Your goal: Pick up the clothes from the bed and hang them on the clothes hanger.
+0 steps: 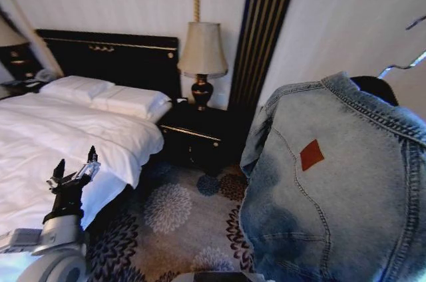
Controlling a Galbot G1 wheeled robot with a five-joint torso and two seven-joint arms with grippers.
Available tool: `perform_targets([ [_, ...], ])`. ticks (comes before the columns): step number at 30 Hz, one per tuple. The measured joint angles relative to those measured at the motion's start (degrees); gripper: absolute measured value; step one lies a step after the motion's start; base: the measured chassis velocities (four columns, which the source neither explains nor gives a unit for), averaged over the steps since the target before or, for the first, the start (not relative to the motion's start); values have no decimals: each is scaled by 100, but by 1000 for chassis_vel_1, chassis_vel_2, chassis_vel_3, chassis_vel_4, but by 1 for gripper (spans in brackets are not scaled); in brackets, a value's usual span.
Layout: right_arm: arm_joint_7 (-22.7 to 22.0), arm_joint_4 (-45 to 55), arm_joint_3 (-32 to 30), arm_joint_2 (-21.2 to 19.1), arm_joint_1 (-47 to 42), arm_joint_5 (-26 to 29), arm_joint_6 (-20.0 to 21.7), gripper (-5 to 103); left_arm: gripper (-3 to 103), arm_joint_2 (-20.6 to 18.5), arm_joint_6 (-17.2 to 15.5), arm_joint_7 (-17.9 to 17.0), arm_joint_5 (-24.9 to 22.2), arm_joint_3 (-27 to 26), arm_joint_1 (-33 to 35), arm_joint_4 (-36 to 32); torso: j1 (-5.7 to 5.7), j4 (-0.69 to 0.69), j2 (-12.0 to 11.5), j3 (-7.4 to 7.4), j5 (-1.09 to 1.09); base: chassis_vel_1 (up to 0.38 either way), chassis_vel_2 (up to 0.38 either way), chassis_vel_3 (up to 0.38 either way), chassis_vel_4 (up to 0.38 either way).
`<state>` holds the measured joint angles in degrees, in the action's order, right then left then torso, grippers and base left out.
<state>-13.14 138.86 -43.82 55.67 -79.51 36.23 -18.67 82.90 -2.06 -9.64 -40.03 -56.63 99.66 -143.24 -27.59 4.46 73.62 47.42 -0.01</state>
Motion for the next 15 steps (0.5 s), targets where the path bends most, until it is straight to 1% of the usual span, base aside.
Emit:
perform_targets([
  [7,7,14,0,68,-18,-68,-2,15,100,-12,5,2,-41,-51,18,0,-1,1,0,0,1,-127,-132,-130,-124],
  [15,29,43,-77,91,-56,-70,-23,15,100,-21,5,14,-46,-64,19,0,0,-1,0,0,0,-117,-122,-118,-112],
])
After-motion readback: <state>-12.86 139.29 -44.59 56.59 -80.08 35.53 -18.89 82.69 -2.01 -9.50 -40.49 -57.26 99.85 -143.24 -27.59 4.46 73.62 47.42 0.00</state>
